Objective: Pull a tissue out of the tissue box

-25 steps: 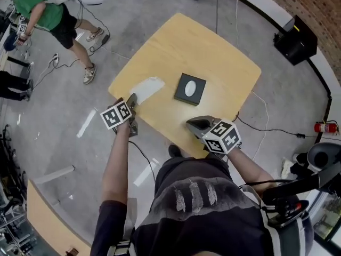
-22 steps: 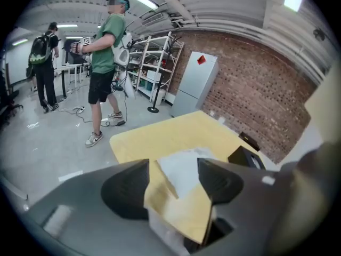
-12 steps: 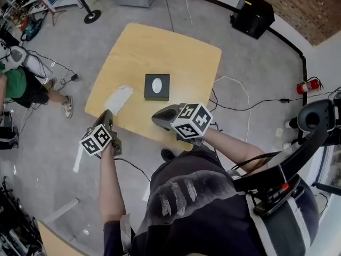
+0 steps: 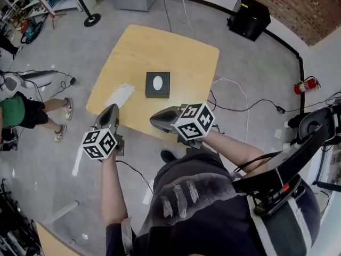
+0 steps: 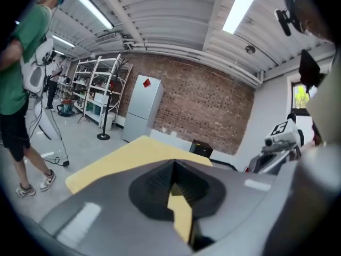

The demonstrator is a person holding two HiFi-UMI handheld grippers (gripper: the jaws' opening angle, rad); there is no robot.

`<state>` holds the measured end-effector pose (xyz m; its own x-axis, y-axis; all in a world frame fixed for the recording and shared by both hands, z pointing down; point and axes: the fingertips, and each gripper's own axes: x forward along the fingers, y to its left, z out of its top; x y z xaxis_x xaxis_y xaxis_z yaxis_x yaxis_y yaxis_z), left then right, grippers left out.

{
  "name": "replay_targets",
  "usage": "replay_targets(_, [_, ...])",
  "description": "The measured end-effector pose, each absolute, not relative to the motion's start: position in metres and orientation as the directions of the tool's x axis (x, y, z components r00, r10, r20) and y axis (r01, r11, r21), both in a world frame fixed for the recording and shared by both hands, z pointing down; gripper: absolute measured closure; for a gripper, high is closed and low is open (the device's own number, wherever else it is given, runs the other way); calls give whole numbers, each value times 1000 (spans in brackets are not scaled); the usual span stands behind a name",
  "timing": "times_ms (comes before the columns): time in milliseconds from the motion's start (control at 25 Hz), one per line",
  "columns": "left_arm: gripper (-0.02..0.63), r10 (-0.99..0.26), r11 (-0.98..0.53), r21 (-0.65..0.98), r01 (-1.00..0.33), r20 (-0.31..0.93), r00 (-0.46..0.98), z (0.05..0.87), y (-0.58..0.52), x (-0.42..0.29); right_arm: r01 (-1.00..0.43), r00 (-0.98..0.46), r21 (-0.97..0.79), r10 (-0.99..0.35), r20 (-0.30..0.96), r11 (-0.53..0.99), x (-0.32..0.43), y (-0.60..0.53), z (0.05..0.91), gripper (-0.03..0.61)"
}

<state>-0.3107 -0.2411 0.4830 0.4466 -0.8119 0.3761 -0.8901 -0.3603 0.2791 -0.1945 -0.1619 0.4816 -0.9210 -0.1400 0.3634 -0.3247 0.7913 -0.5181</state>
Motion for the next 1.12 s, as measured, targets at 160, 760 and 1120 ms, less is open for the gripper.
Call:
replay_targets(160, [614,-824,-345,285,-894,365,434,467,-232,-306,-260,-958,-555,-138,251,790,-191,-165,460,580])
replay_targets(760, [613,-887,-220,263,-939,348,305,433,-198,-232,-22,-994,-573,43,100,819,-130,-162,443,580])
replay_targets(1120, [614,-907,-134,121,-984,386,171,414,-156,-194,38,-991,-665,111,68,746,-104,-163,459,580])
